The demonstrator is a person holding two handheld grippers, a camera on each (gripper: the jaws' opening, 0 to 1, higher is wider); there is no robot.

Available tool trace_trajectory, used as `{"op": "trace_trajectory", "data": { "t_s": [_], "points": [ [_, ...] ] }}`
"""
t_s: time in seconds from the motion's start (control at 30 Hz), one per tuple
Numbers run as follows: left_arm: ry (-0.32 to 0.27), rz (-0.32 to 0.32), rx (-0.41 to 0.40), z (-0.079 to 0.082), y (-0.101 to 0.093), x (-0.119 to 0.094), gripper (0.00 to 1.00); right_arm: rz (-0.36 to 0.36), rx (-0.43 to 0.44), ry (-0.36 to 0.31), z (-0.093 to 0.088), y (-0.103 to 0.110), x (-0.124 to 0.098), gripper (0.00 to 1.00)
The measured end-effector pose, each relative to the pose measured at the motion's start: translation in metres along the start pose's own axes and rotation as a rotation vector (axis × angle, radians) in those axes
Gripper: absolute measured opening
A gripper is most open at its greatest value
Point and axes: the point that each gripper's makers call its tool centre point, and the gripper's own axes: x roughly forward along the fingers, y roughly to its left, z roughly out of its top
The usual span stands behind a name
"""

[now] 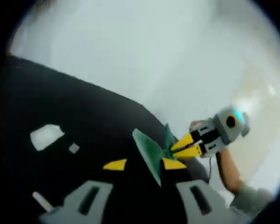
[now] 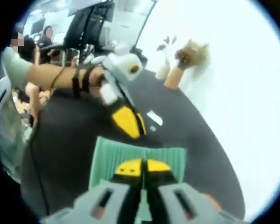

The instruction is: Pick up the broom and sweep the trash on the tabletop into the dustpan.

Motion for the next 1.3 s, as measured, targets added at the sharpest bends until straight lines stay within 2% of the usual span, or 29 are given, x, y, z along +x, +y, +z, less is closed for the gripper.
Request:
{"op": "trace_trajectory", "data": {
  "t_s": [0.03, 0.07, 0.17, 0.33, 0.37, 0.4, 0.43, 0.47, 0.53, 0.83, 1.03, 1.13, 1.3],
  "points": [
    [-0.001, -0.005, -0.006, 0.000, 0.002, 0.004, 0.27, 0.001, 0.000, -0.003, 0.000, 0.000, 0.000, 0.01],
    [0.023, -0.006, -0.051, -0.004, 0.003, 0.007, 0.27, 0.000, 0.001, -0.006, 0.000, -0.001, -0.001, 0.01],
    [0.066, 0.036, -0.040, -0.012, 0.010, 0.016, 0.25, -0.001, -0.001, -0.020, 0.001, -0.003, -0.002, 0.01],
    [0.085, -0.009, -0.090, -0.014, 0.001, 0.030, 0.25, -0.001, 0.007, -0.041, 0.001, -0.002, -0.002, 0.01],
    [0.086, -0.012, -0.092, -0.014, 0.000, 0.031, 0.23, 0.000, 0.006, -0.043, 0.001, -0.002, -0.002, 0.01],
    [0.090, -0.010, -0.101, -0.015, -0.001, 0.033, 0.16, 0.001, 0.008, -0.046, 0.000, -0.002, -0.003, 0.01],
    [0.096, 0.019, -0.102, -0.018, 0.002, 0.036, 0.08, 0.003, 0.009, -0.048, 0.000, -0.001, -0.003, 0.01],
    [0.095, 0.021, -0.092, -0.019, 0.002, 0.039, 0.08, 0.001, 0.006, -0.049, 0.000, 0.000, -0.003, 0.01],
    [0.084, 0.010, -0.120, -0.020, 0.000, 0.041, 0.07, -0.001, 0.004, -0.039, -0.003, -0.002, -0.003, 0.01],
    [0.028, 0.003, -0.140, -0.010, -0.006, 0.040, 0.03, -0.015, 0.034, -0.061, 0.001, -0.005, -0.014, 0.01],
    [-0.008, 0.018, -0.136, -0.006, -0.003, 0.035, 0.03, -0.040, 0.069, -0.103, 0.018, -0.016, -0.039, 0.00],
    [-0.016, 0.015, -0.140, -0.005, -0.003, 0.034, 0.03, -0.068, 0.078, -0.118, 0.024, -0.024, -0.052, 0.00],
    [-0.028, 0.016, -0.143, -0.006, -0.001, 0.033, 0.03, -0.130, 0.134, -0.181, 0.031, -0.035, -0.076, 0.00]
  ]
}}
